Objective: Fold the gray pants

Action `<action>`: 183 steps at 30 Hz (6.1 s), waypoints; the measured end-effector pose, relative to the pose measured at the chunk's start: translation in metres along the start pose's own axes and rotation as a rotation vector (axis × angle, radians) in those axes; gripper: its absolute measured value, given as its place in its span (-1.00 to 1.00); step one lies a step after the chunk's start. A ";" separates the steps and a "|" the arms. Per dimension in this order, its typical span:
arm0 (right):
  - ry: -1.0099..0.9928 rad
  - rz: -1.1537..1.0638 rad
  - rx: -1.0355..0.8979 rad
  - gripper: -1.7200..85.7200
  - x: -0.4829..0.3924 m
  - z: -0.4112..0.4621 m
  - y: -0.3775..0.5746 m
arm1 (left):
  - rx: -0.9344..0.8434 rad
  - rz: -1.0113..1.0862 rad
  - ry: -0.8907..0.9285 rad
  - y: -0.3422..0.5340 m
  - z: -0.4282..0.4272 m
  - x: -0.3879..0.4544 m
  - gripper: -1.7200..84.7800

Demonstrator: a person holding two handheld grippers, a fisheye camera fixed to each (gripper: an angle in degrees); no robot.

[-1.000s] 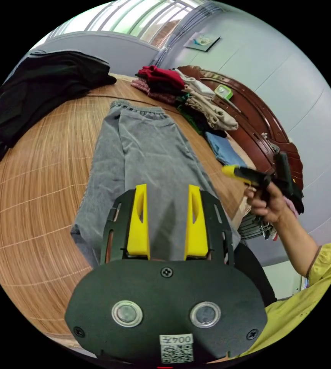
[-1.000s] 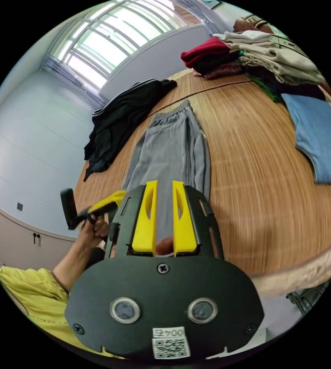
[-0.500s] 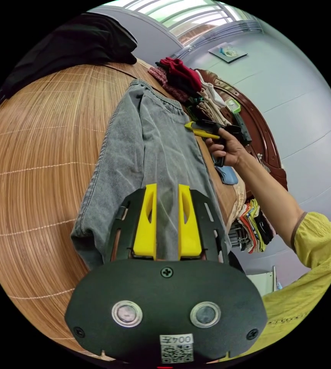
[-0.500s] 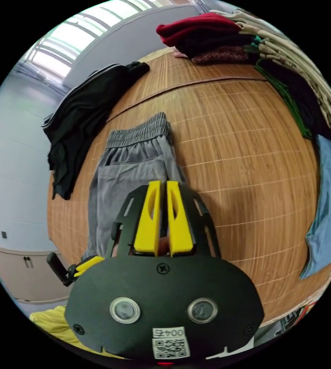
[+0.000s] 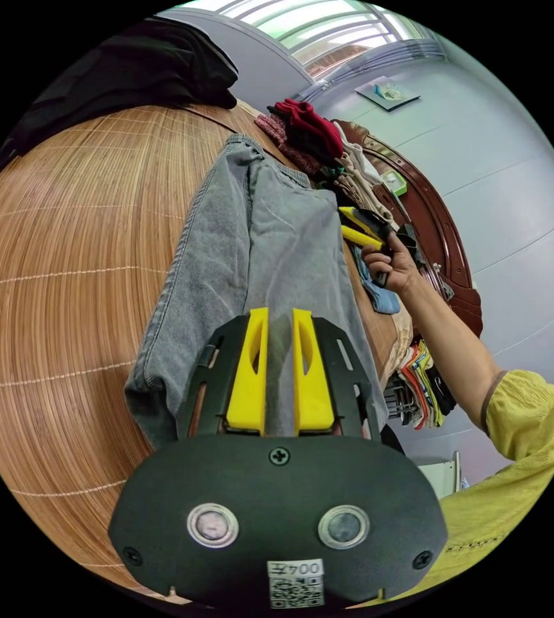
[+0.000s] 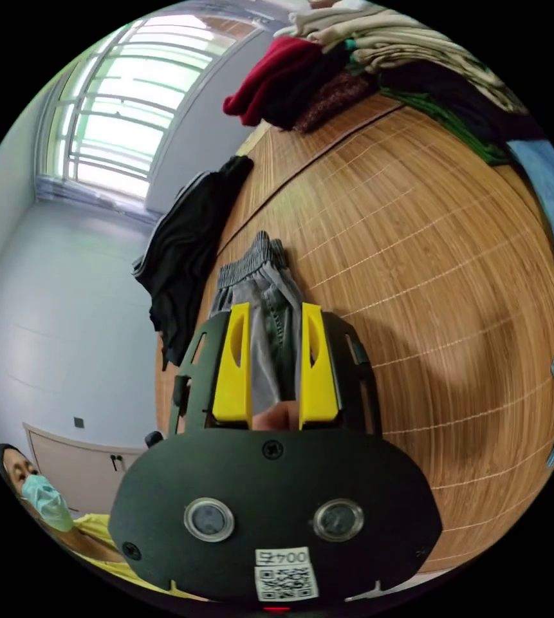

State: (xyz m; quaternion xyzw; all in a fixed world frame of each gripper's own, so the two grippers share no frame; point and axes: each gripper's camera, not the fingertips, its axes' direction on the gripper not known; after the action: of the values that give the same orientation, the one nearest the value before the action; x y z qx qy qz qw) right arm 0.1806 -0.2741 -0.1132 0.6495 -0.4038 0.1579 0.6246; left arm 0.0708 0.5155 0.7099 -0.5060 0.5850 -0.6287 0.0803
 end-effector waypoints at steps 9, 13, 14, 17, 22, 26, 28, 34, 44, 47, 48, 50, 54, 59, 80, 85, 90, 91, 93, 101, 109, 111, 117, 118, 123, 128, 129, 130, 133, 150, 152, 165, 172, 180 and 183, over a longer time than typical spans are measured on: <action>-0.052 -0.234 -0.143 -0.83 -0.064 0.026 0.024 | -0.005 -0.003 -0.002 -0.006 -0.006 -0.009 -0.81; 0.125 -0.443 -0.349 -0.85 -0.129 0.108 0.050 | -0.003 -0.005 0.005 -0.007 -0.008 -0.012 -0.82; 0.200 -0.458 -0.369 -0.85 -0.137 0.129 0.053 | -0.002 -0.005 0.005 -0.007 -0.009 -0.013 -0.82; 0.334 -0.425 -0.454 -0.85 -0.135 0.171 0.047 | 0.000 -0.004 0.008 -0.007 -0.010 -0.014 -0.82; 0.185 -0.353 -0.377 -0.80 -0.126 0.128 0.027 | 0.000 -0.008 0.016 -0.006 -0.010 -0.016 -0.82; 0.146 -0.353 -0.396 -0.82 -0.101 0.072 0.042 | -0.002 -0.009 0.014 -0.005 -0.009 -0.014 -0.82; 0.156 -0.363 -0.436 -0.84 -0.087 0.058 0.061 | -0.003 -0.012 0.013 -0.004 -0.009 -0.014 -0.83; 0.352 -0.257 -0.443 -0.87 -0.024 0.039 0.109 | -0.001 -0.018 0.013 0.002 -0.005 -0.010 -0.85; 0.216 -0.281 -0.371 -0.86 -0.025 0.017 0.222 | 0.003 -0.022 0.030 0.015 0.004 0.005 -0.82; 0.367 -0.243 -0.361 -0.88 -0.007 0.023 0.253 | 0.007 -0.052 0.022 0.020 0.008 0.010 -0.82; 0.370 -0.238 -0.339 -0.89 -0.005 0.019 0.258 | 0.007 -0.061 0.028 0.021 0.008 0.010 -0.82; 0.317 -0.219 -0.299 -0.86 -0.006 0.005 0.275 | 0.008 -0.091 0.037 0.027 0.005 0.016 -0.81; 0.314 -0.239 -0.261 -0.85 -0.009 -0.012 0.309 | 0.035 -0.060 0.020 0.042 -0.021 0.043 -0.81; 0.267 -0.240 -0.275 -0.81 0.003 -0.008 0.374 | -0.041 0.063 -0.064 0.101 -0.026 0.090 -0.89; 0.479 -0.585 -0.023 -0.79 -0.002 0.017 0.575 | -0.206 0.719 -0.530 0.279 0.013 0.262 -0.80; 0.673 -0.796 -0.138 -0.75 -0.005 0.063 0.597 | -0.283 0.970 -0.727 0.303 0.056 0.298 -0.74; 0.825 -1.050 -0.219 -0.73 -0.013 0.112 0.619 | -0.349 1.113 -0.758 0.315 0.088 0.313 -0.74; 0.863 -1.124 -0.244 -0.73 -0.014 0.126 0.626 | -0.371 1.145 -0.772 0.318 0.095 0.315 -0.74; 0.916 -1.228 -0.293 -0.71 -0.014 0.146 0.636 | -0.400 1.174 -0.776 0.320 0.101 0.315 -0.74; 1.014 -1.437 -0.469 -0.65 0.003 0.207 0.655 | -0.404 1.183 -0.707 0.322 0.107 0.314 -0.71; 1.062 -1.548 -0.550 -0.66 0.016 0.237 0.666 | -0.453 1.193 -0.645 0.316 0.109 0.312 -0.72; 1.054 -1.551 -0.567 -0.67 0.017 0.240 0.666 | -0.460 1.175 -0.626 0.312 0.106 0.311 -0.74; 1.054 -1.555 -0.578 -0.76 0.020 0.237 0.665 | -0.493 1.104 -0.555 0.296 0.094 0.306 -0.79; 1.051 -1.549 -0.566 -0.78 0.020 0.235 0.665 | -0.497 1.092 -0.553 0.295 0.092 0.306 -0.80; 1.083 -1.544 -0.471 -0.88 0.018 0.226 0.669 | -0.453 1.019 -0.549 0.291 0.076 0.305 -0.87; 1.112 -1.504 -0.358 -0.93 0.007 0.205 0.671 | -0.346 0.890 -0.498 0.289 0.042 0.302 -0.90; 1.111 -1.499 -0.347 -0.93 0.005 0.201 0.671 | -0.337 0.879 -0.491 0.290 0.038 0.302 -0.90; 1.108 -1.486 -0.325 -0.94 0.001 0.193 0.673 | -0.318 0.863 -0.478 0.293 0.029 0.303 -0.90; 1.078 -1.451 -0.284 -0.94 -0.010 0.168 0.680 | -0.282 0.845 -0.462 0.307 0.007 0.310 -0.91; 0.980 -1.329 -0.362 -0.93 -0.010 0.105 0.719 | -0.299 0.771 -0.381 0.394 -0.049 0.308 -0.91; 0.940 -1.322 -0.373 -0.90 -0.016 0.089 0.710 | -0.298 0.781 -0.364 0.396 -0.061 0.311 -0.91; 0.480 -1.018 -0.491 -0.76 0.000 -0.024 0.594 | -0.364 0.742 -0.328 0.409 -0.071 0.294 -0.91; 0.284 -0.414 -0.109 -0.82 0.056 -0.033 0.445 | -0.370 0.742 -0.344 0.413 -0.079 0.294 -0.91; 0.323 -0.287 -0.179 -0.82 0.058 0.017 0.383 | -0.360 0.706 -0.328 0.414 -0.092 0.292 -0.91; 0.277 -0.288 -0.161 -0.79 0.052 0.013 0.378 | -0.356 0.699 -0.327 0.415 -0.096 0.291 -0.91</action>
State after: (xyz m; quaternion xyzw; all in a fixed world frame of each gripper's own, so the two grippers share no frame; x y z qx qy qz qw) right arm -0.0637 -0.2635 0.1799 0.6205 -0.2286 0.1218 0.7402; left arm -0.3413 0.2505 0.5473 -0.3764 0.8004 -0.3643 0.2916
